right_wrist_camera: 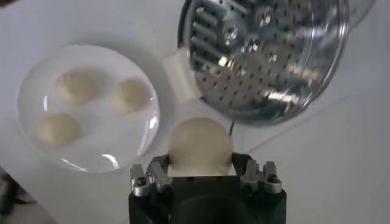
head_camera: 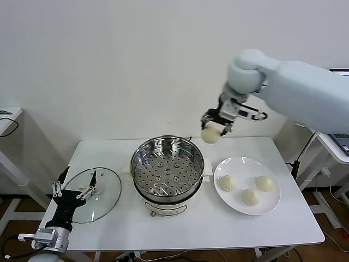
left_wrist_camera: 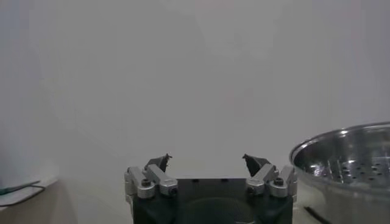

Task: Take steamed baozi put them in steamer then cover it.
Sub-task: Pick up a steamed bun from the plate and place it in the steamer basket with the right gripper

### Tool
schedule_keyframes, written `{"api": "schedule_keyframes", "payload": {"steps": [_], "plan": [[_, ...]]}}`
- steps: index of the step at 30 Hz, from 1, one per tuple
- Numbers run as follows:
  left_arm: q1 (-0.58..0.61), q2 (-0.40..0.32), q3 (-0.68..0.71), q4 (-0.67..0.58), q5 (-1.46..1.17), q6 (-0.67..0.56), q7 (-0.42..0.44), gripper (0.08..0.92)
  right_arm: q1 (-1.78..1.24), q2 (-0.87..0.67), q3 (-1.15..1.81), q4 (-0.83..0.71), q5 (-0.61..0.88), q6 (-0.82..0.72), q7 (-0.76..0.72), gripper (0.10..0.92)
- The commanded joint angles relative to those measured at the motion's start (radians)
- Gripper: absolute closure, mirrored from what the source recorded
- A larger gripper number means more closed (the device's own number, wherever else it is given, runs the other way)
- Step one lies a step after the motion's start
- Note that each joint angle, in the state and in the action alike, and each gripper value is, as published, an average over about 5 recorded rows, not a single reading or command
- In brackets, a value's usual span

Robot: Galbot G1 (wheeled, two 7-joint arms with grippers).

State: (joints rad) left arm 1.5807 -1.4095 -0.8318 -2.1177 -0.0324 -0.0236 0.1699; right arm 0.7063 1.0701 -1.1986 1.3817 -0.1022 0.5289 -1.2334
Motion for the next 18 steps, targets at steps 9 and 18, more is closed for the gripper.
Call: {"api": "schedule_keyframes", "payload": {"steps": [9,18], "plan": [[-0.003,0.009,-0.028,0.014,-0.004,0.002,0.006,0.177,-0.148,0.244,0.009,-0.231,-0.101,0.157,0.057,0.338],[-0.002,0.008,-0.036,0.016,-0.005,0.0,0.009,0.177,-0.227,0.303,0.046,-0.351,-0.165,0.196,0.082,0.338]]}}
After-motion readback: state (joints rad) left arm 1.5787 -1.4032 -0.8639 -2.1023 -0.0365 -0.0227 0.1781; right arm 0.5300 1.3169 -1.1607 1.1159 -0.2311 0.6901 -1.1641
